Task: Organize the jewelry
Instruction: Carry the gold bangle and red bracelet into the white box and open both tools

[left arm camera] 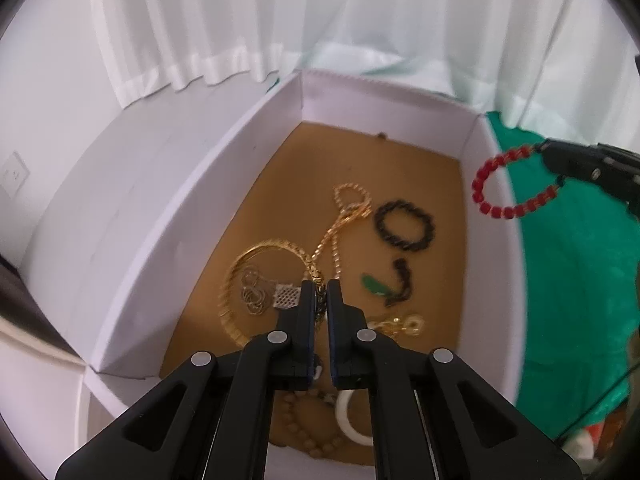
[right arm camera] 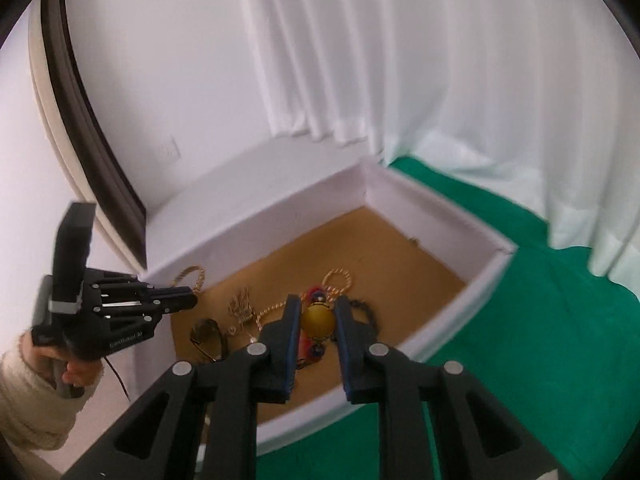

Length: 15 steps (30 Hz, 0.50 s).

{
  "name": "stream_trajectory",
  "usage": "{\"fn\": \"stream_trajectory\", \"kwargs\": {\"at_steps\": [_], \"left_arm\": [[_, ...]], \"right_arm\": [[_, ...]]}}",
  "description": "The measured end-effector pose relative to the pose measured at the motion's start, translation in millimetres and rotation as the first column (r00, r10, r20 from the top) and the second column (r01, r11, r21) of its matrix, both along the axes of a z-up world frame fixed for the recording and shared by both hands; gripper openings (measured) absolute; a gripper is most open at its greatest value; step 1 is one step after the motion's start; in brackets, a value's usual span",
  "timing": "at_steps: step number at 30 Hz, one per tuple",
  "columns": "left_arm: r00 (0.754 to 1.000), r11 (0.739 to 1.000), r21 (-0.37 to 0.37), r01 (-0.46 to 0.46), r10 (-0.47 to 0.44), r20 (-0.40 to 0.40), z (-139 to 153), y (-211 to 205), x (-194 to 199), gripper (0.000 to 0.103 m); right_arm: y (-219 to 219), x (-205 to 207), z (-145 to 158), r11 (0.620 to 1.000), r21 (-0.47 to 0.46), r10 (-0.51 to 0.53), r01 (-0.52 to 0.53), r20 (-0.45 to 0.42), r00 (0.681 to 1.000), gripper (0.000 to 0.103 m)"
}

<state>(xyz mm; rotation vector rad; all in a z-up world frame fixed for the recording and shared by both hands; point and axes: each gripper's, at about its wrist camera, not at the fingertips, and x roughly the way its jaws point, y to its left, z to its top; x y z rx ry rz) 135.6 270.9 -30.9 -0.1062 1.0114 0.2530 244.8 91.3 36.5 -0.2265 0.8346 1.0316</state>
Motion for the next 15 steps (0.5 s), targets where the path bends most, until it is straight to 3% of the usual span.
{"fn": "stream_trajectory", "kwargs": {"at_steps": [6,8,9,10,11,15], "left_arm": [[0.998,0.998,0.018,-0.056,0.056,0.028,-10.1,-4.1,-8.6,0.011],[0.997,0.997,0.029,-0.072,0.070,0.045,-8.1,-5.1,-15.0,0.047],[0.995,0.996,0.039,-0.080,0.077,0.061,-6.2,-6.4,-19.4,0.057],[0.993,0.994,0.056,-0.091,0.087,0.075,-3.5,-7.7,-23.8,0.073],[0.991,0.992,0.079,-0.103,0.096,0.088,-1.0,-9.4,-27.4,0.081],[0.983,0.976,0.163,-0.143,0.121,0.137,10.8,-15.1,-39.9,0.095]], "right_arm": [[48.0,-34.4,-59.3,0.978,-0.198,0.062,-0.061,-0.002,0.998,0.018],[51.3,-42.4,-67.5,0.976,-0.209,0.056,-0.059,-0.018,0.998,0.044],[50.6,-44.3,-68.4,0.977,-0.206,0.047,-0.049,-0.013,0.999,0.068],[48.6,-47.7,-67.2,0.979,-0.200,0.039,-0.039,-0.001,0.999,0.071],[44.1,-55.0,-62.0,0.981,-0.193,0.033,-0.030,0.013,0.999,0.071],[33.8,-65.7,-44.0,0.982,-0.190,0.008,0.002,0.053,0.999,0.071]]}}
